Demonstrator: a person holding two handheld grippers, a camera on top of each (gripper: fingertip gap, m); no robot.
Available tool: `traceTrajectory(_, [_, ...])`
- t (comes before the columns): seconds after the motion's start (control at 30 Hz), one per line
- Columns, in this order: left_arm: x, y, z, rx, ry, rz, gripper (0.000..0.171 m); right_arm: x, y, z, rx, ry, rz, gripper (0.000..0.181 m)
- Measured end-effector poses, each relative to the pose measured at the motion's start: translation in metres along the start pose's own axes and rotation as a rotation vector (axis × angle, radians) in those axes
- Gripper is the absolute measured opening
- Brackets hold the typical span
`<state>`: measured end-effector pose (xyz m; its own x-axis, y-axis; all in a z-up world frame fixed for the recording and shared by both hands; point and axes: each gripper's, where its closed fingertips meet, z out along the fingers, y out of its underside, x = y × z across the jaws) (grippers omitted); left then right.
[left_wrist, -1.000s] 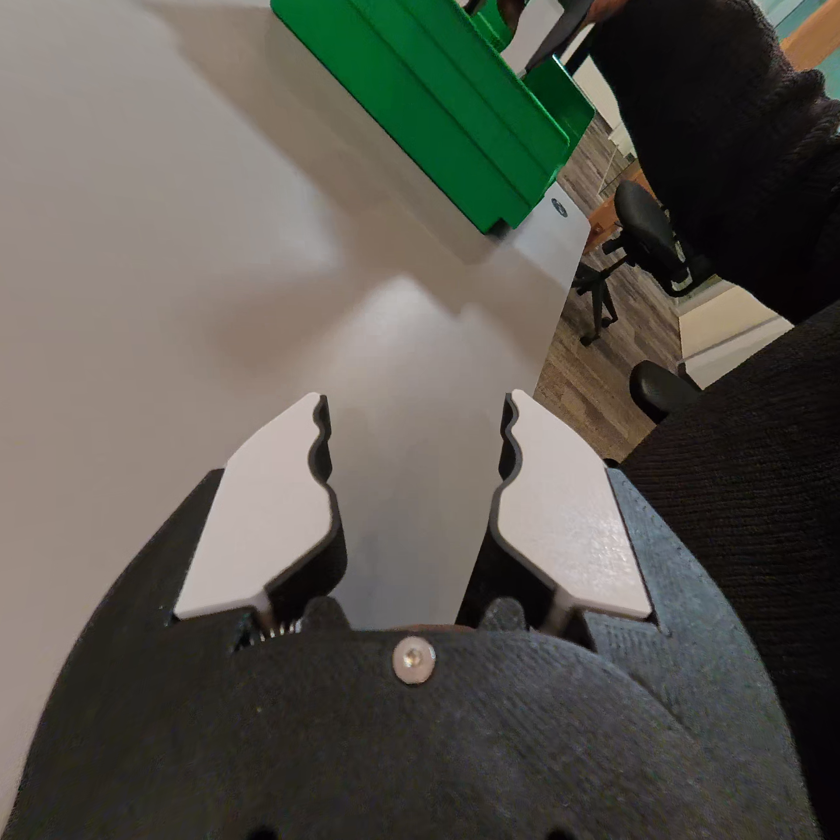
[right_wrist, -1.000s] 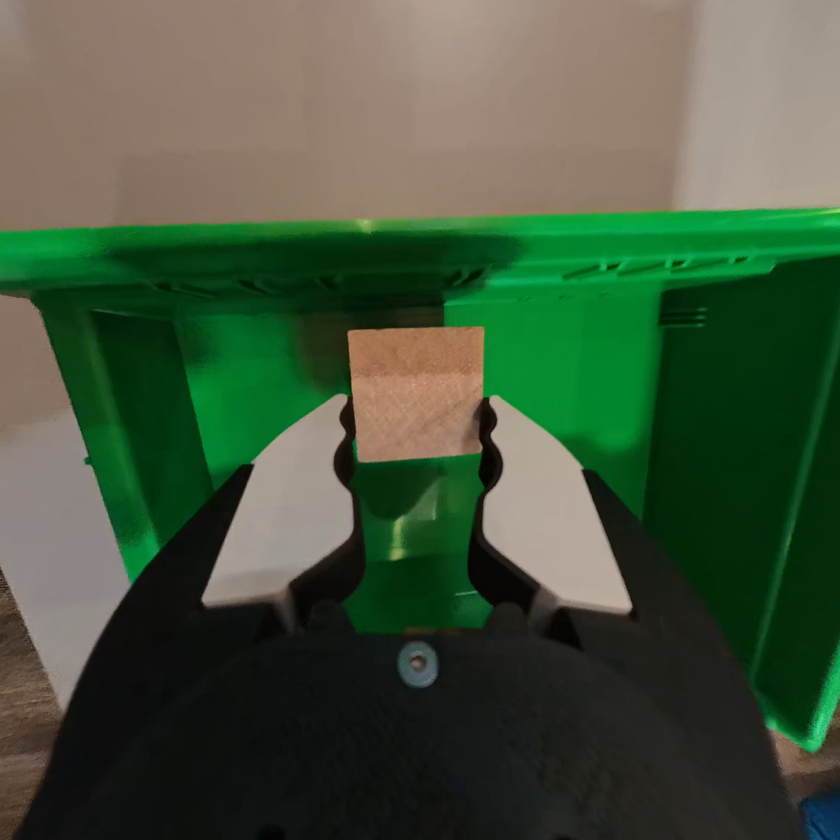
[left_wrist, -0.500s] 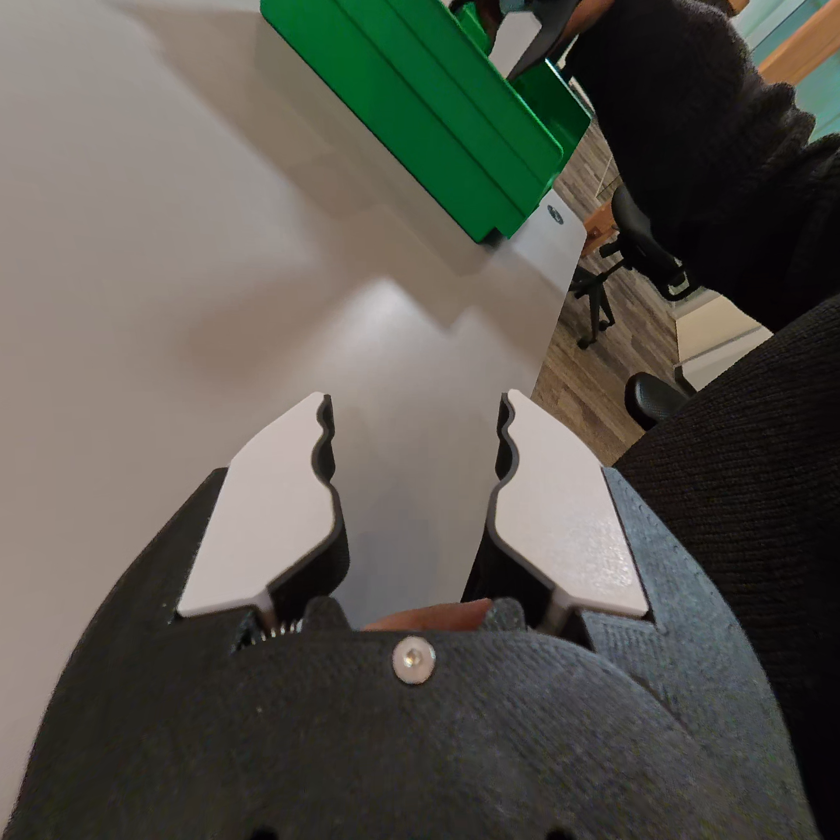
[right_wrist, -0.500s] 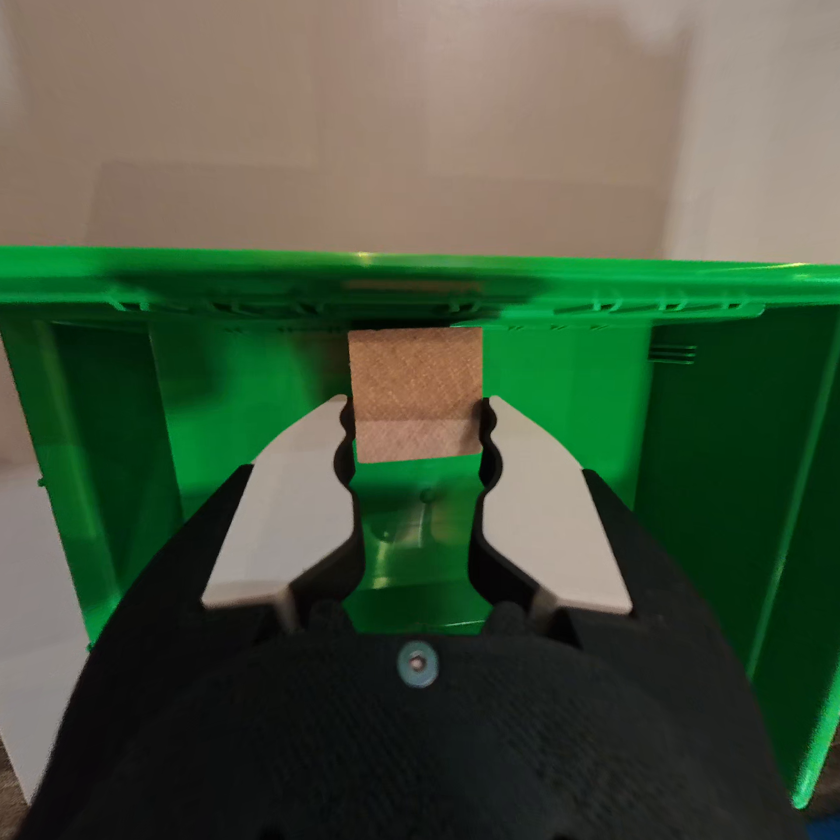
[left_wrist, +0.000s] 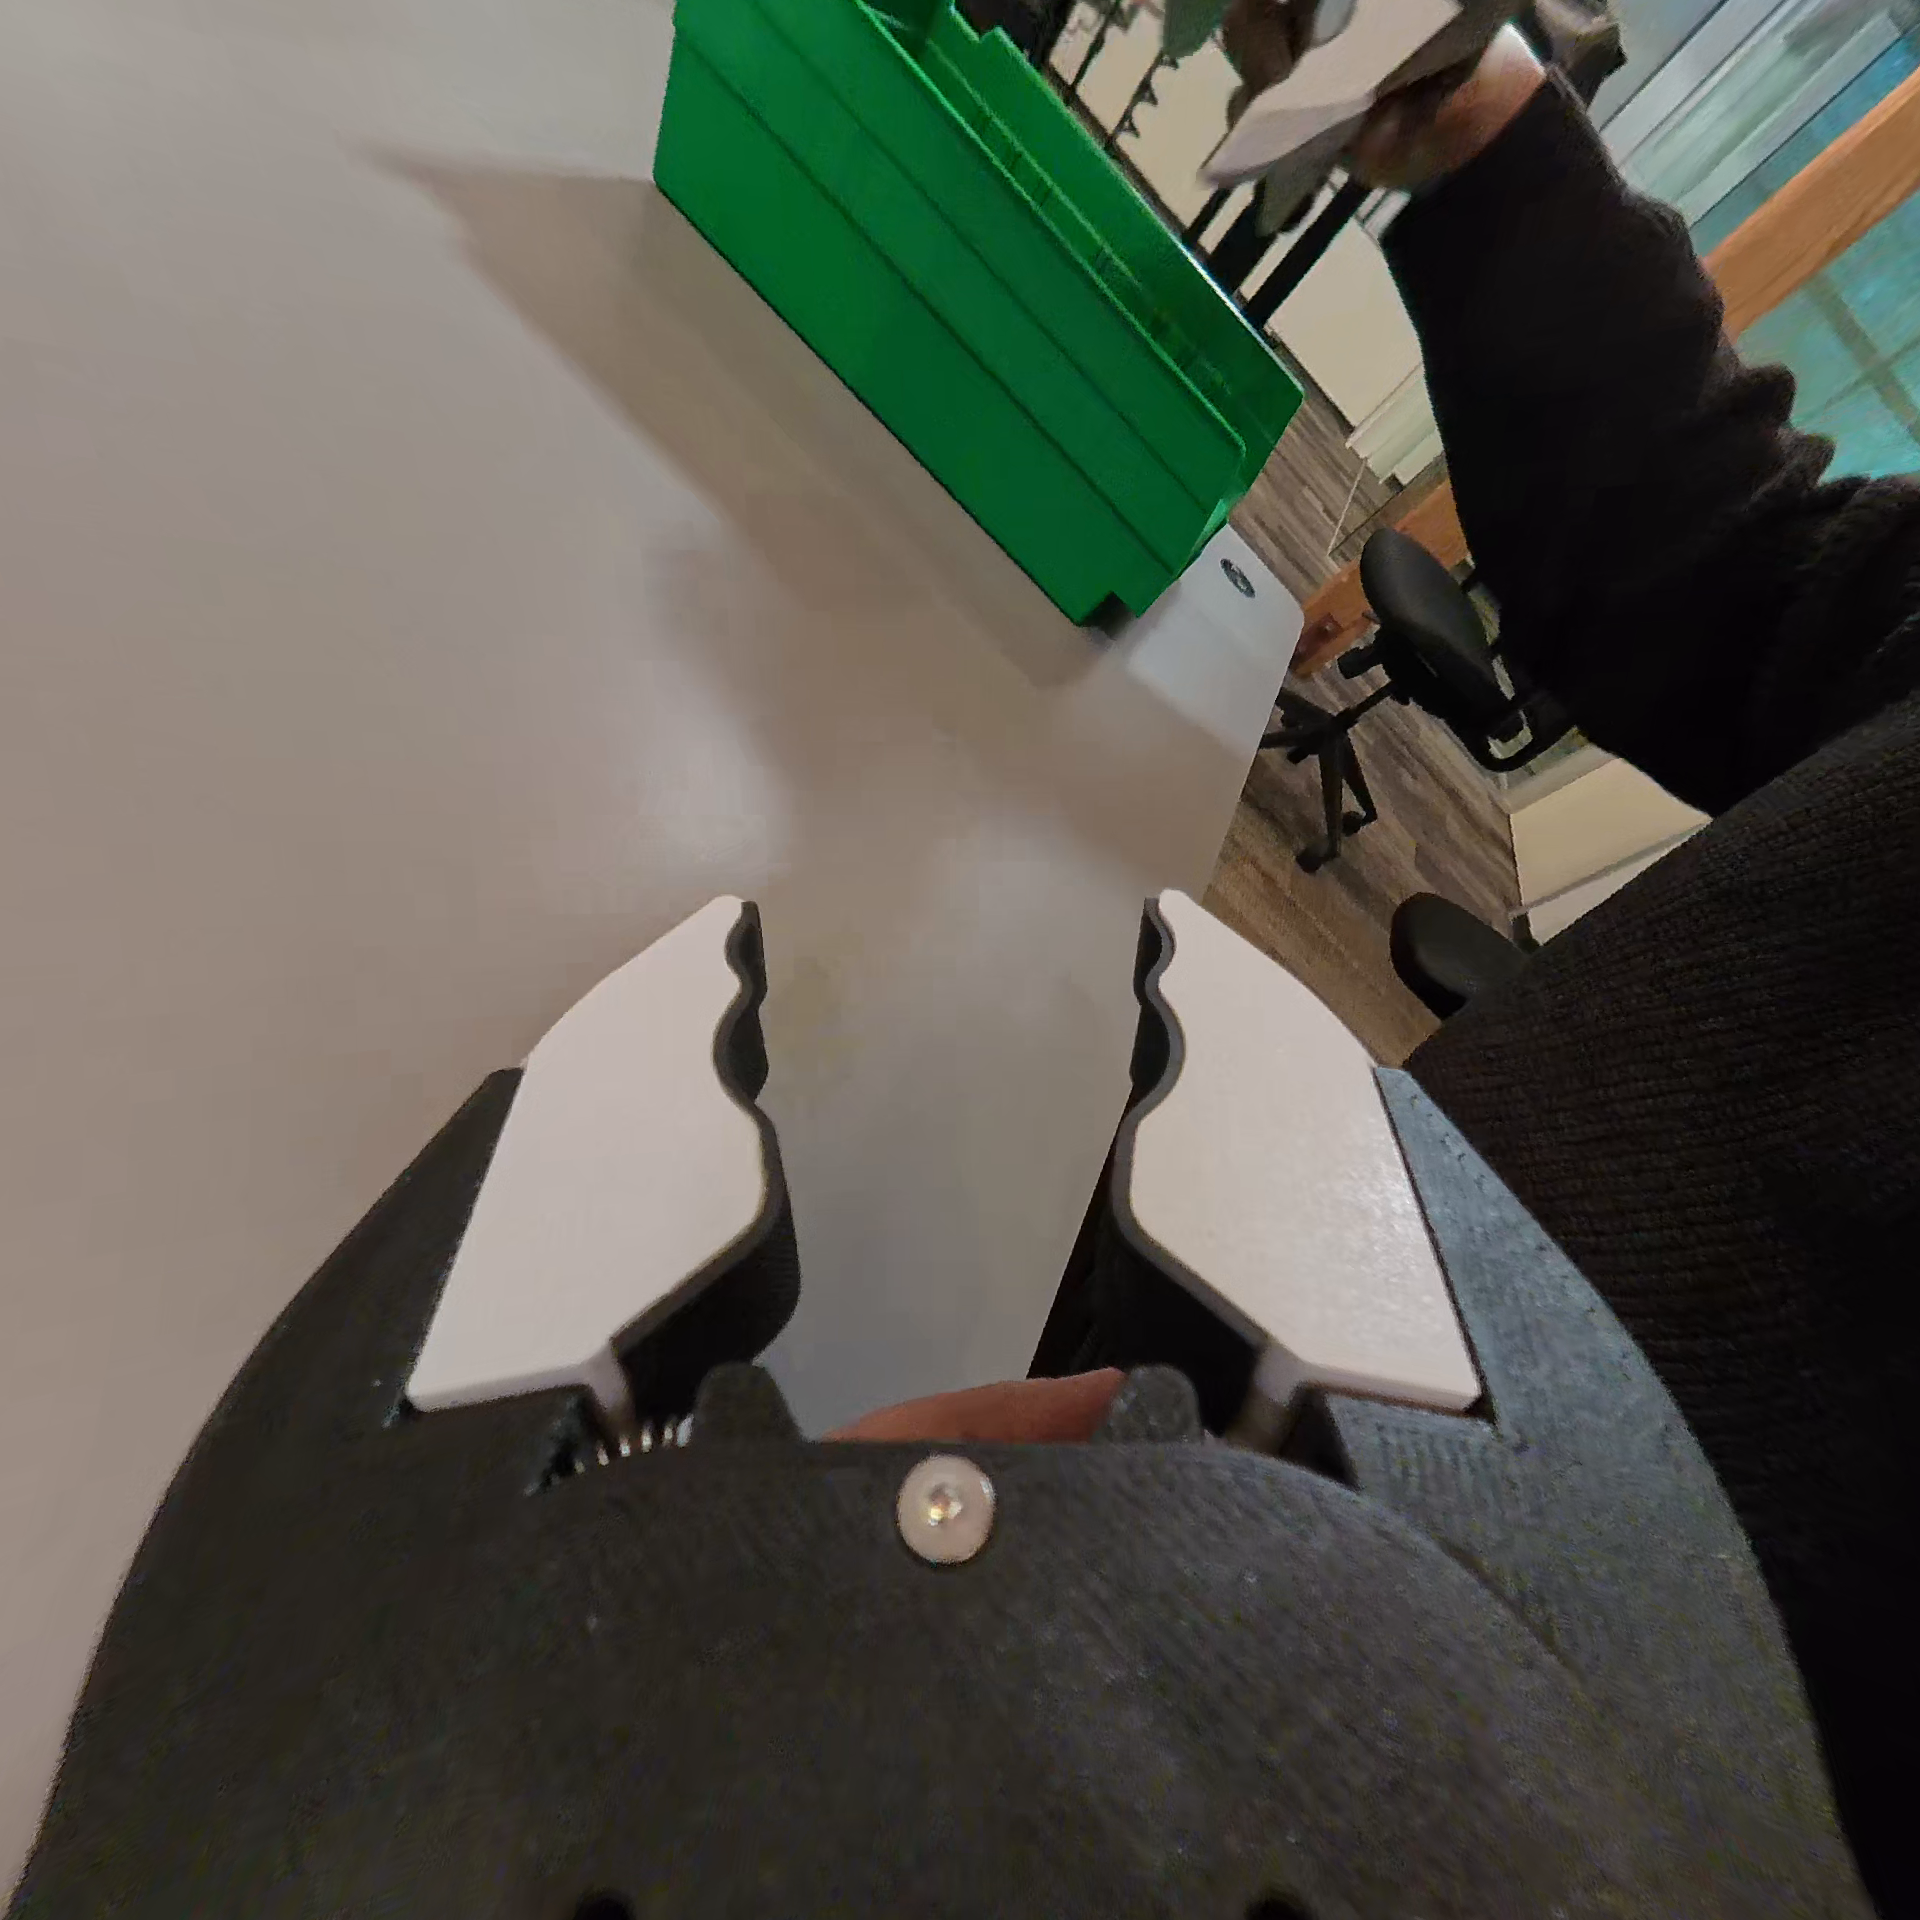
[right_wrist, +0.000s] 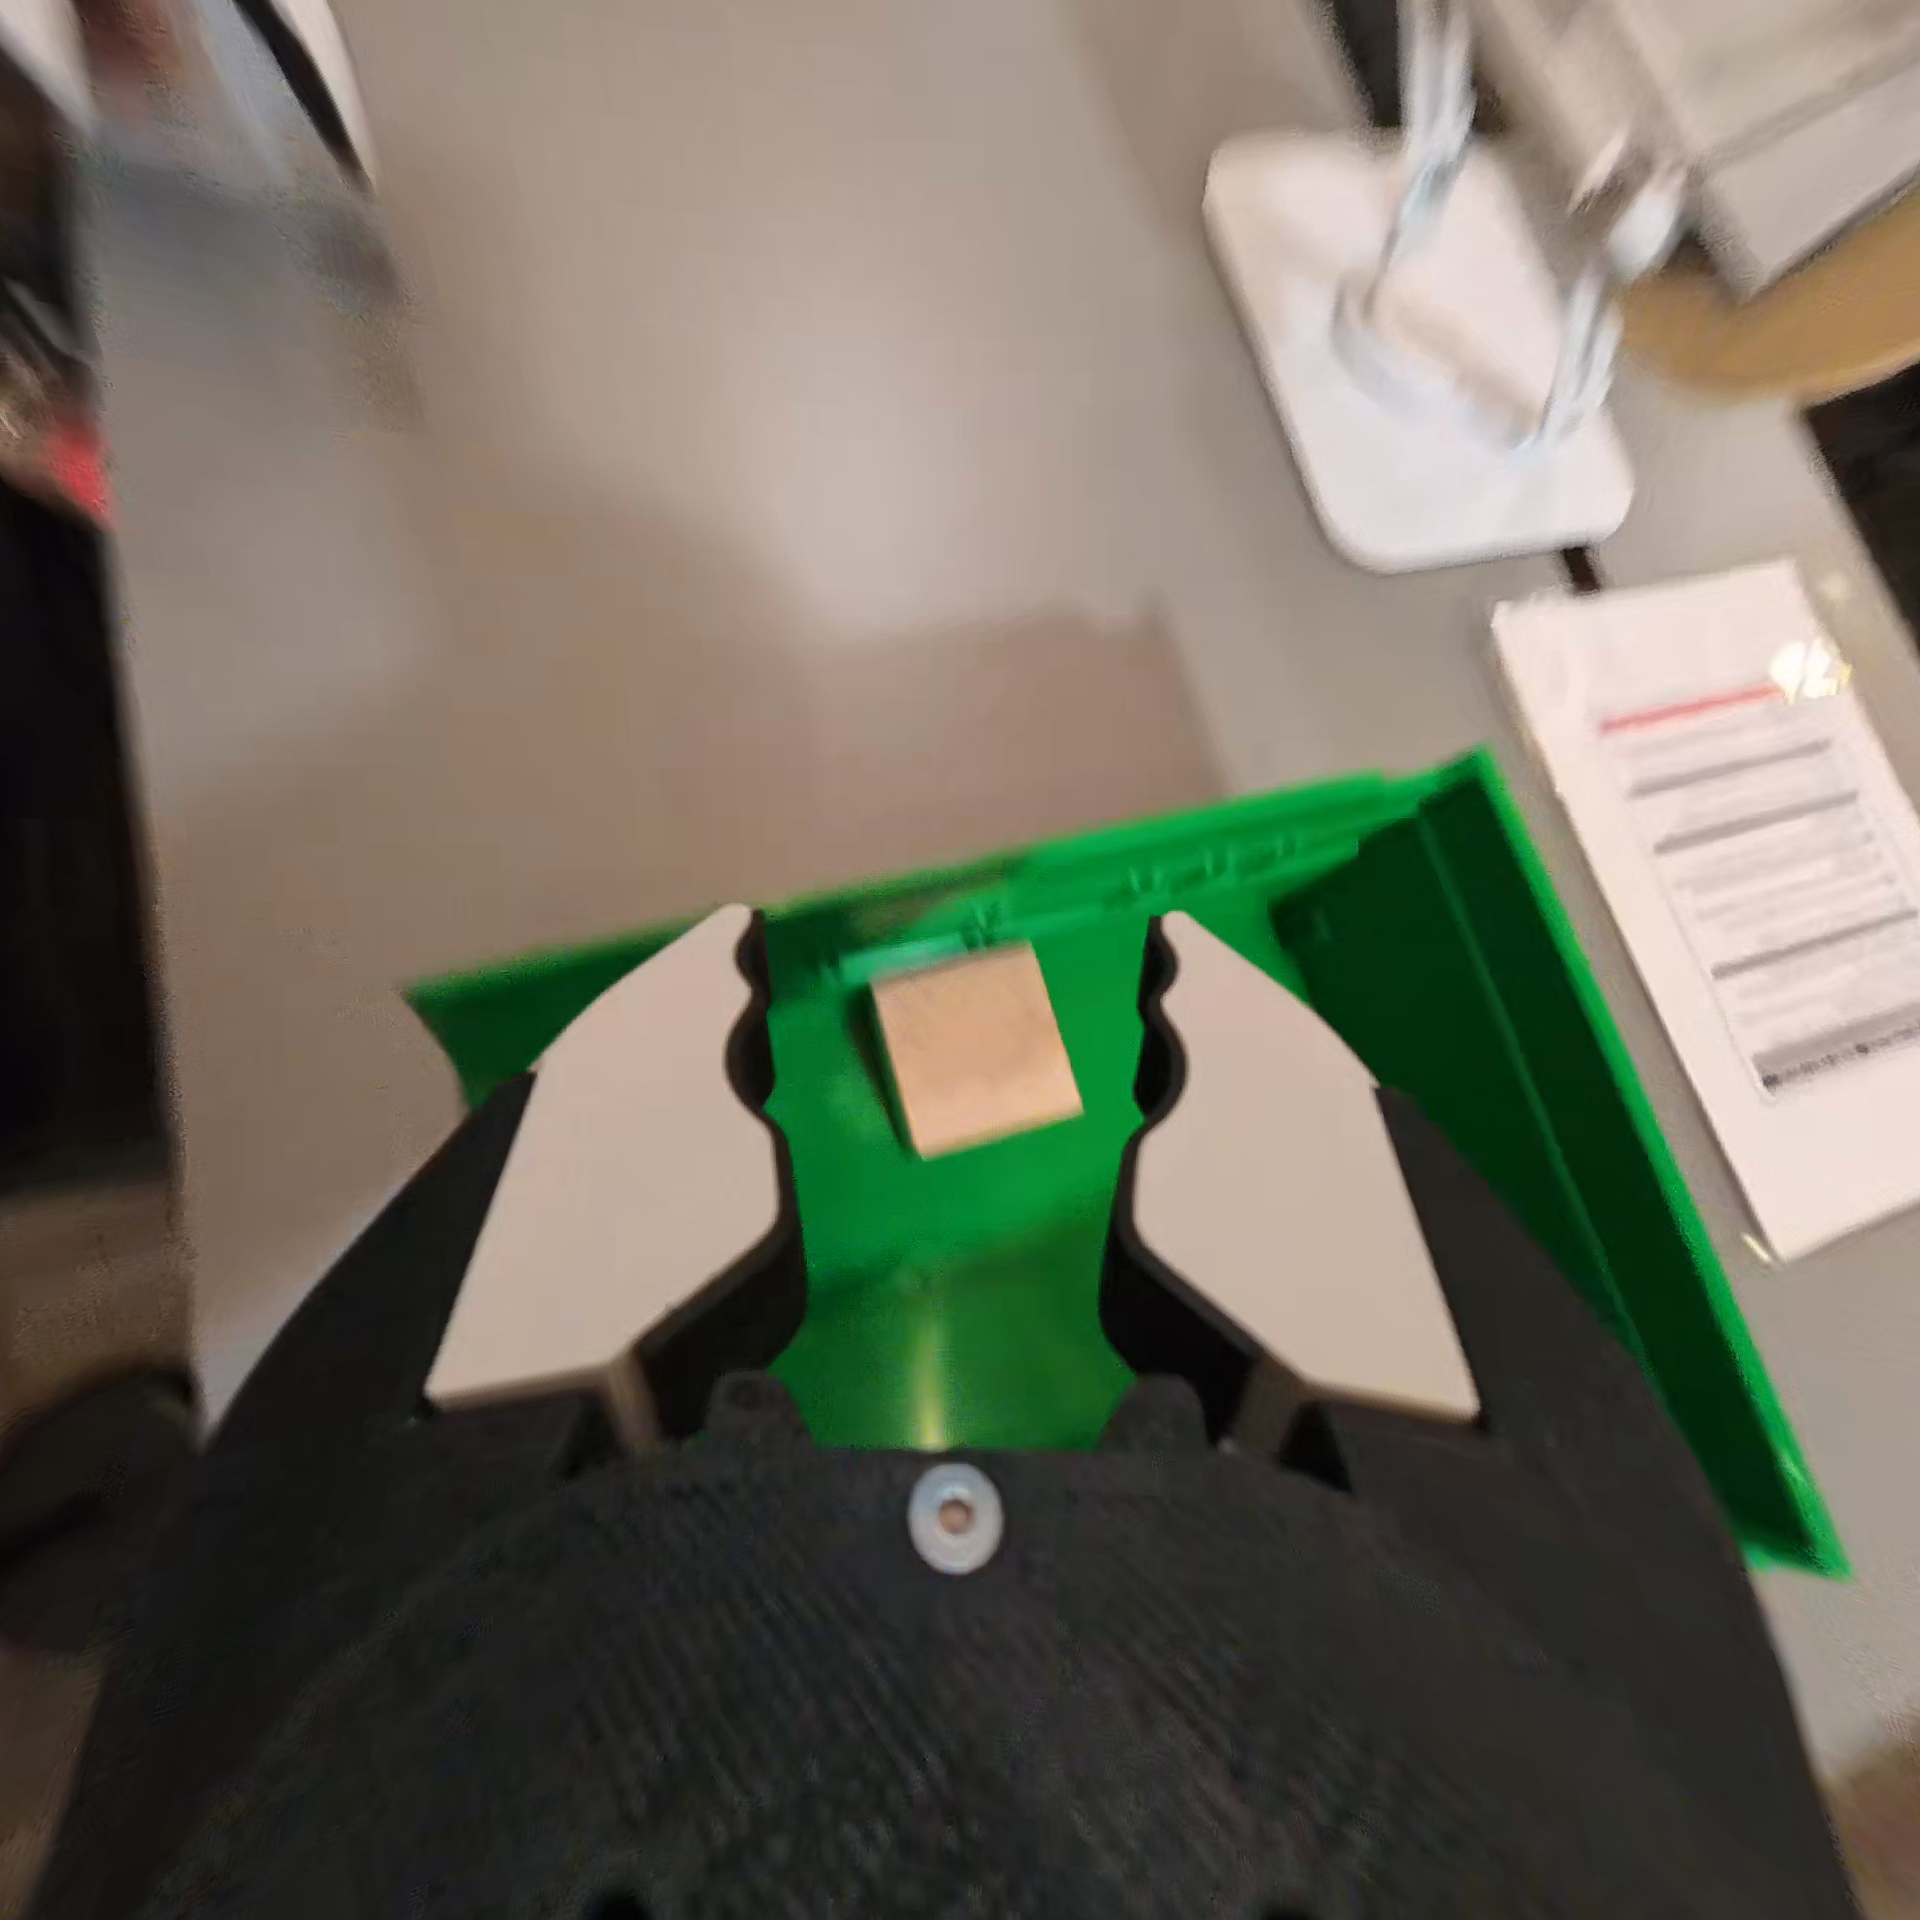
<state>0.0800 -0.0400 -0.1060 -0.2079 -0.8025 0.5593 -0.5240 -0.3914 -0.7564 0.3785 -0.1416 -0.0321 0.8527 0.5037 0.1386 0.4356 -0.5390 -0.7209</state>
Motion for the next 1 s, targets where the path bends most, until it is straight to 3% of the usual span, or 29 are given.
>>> traceTrajectory(0.1, [-0.004, -0.002, -0.006, 0.022, -0.014, -0.002, 0.070, -0.023, -0.066, -0.024, 0.348, -0.036, 0.164, 0.068])
traceTrajectory(0.2, [-0.008, -0.006, -0.018, 0.045, -0.047, 0.013, 0.070, -0.050, -0.112, -0.036, 0.604, -0.132, 0.400, 0.081])
traceTrajectory(0.3, [-0.004, -0.025, -0.046, 0.128, -0.018, -0.009, 0.076, -0.076, -0.134, -0.021, 0.686, -0.196, 0.577, 0.088])
traceTrajectory(0.4, [-0.013, -0.059, -0.100, 0.295, -0.033, -0.057, 0.075, -0.104, -0.146, 0.008, 0.673, -0.249, 0.639, 0.087])
traceTrajectory(0.47, [-0.030, -0.078, -0.144, 0.370, -0.136, -0.035, 0.074, -0.124, -0.157, 0.024, 0.663, -0.332, 0.658, 0.087])
traceTrajectory(0.53, [-0.051, -0.090, -0.187, 0.365, -0.275, 0.043, 0.074, -0.141, -0.167, 0.039, 0.642, -0.406, 0.672, 0.088])
traceTrajectory(0.63, [-0.095, -0.094, -0.246, 0.213, -0.503, 0.194, 0.073, -0.163, -0.178, 0.062, 0.603, -0.464, 0.649, 0.088])
traceTrajectory(0.77, [-0.167, -0.080, -0.302, -0.189, -0.703, 0.339, 0.075, -0.188, -0.186, 0.091, 0.535, -0.483, 0.582, 0.090])
traceTrajectory(0.9, [-0.220, -0.067, -0.320, -0.543, -0.740, 0.623, 0.071, -0.208, -0.194, 0.106, 0.497, -0.473, 0.517, 0.089])
traceTrajectory(1.0, [-0.254, -0.053, -0.326, -0.776, -0.726, 0.656, 0.065, -0.214, -0.197, 0.105, 0.503, -0.430, 0.484, 0.082])
